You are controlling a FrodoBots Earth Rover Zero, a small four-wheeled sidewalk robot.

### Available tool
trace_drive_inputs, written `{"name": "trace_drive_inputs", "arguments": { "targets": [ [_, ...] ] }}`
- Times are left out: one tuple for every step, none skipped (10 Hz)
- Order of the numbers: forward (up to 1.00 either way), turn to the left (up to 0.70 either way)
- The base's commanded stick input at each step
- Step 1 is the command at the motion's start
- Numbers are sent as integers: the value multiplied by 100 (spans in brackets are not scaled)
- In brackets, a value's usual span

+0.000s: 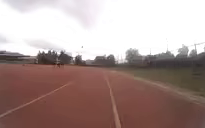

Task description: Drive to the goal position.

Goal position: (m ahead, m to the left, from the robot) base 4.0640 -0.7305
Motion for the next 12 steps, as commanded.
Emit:
{"name": "trace_drive_inputs", "arguments": {
  "targets": [
    [70, 0],
    [70, 0],
    [70, 0],
    [70, 0],
    [70, 0],
    [70, 0],
    [70, 0],
    [70, 0],
    [70, 0],
    [70, 0],
    [70, 0],
    [70, 0]
  ]
}}
